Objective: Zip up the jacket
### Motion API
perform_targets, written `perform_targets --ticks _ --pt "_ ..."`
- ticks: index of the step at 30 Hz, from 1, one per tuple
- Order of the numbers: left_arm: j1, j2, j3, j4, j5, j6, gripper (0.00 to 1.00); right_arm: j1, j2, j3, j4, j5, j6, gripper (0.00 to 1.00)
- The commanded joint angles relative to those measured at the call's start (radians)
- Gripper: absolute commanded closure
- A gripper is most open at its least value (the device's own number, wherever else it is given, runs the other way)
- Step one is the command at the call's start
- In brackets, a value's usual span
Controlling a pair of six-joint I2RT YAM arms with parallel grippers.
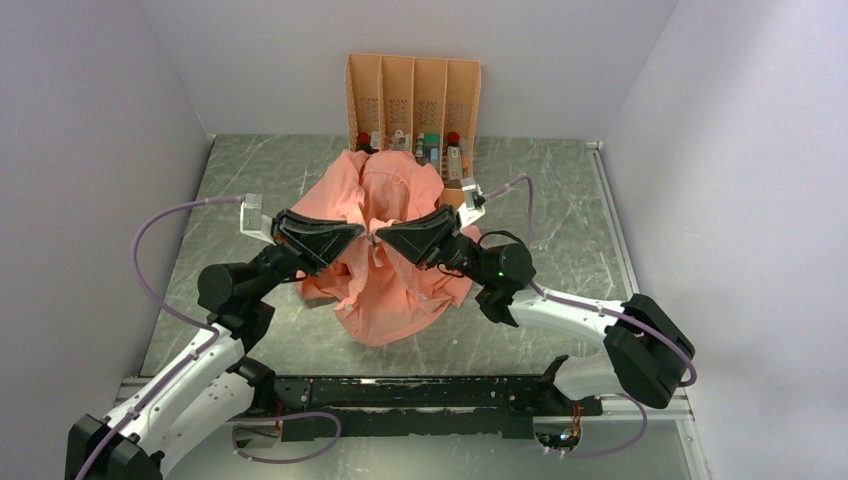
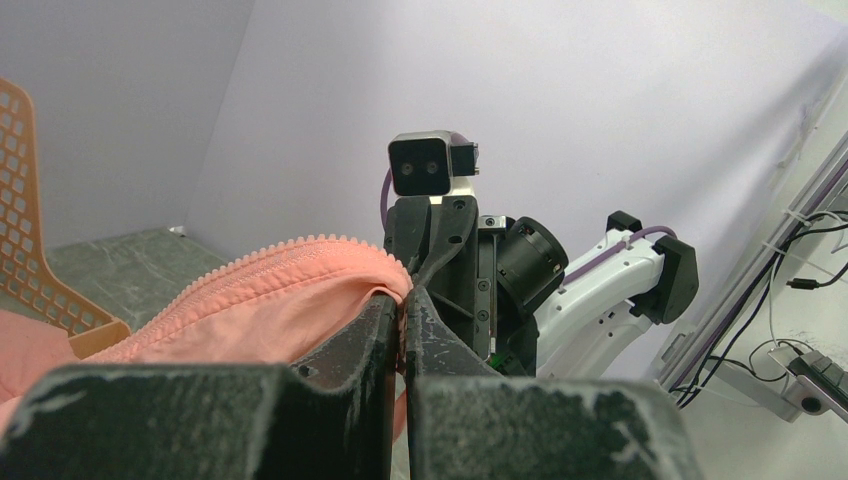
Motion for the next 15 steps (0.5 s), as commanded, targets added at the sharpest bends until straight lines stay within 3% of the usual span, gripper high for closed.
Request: perform_targets --ticks 1,15 --pt "0.007 -0.021 0.010 0.010 0.002 0.025 0.92 0.008 -0.016 0.017 0.027 -0.006 -0.021 1.00" --pt "0.007 -0.009 0.007 0.019 0.013 0.016 0.92 0.014 -0.011 0.030 0.035 -0.006 -0.021 1.00"
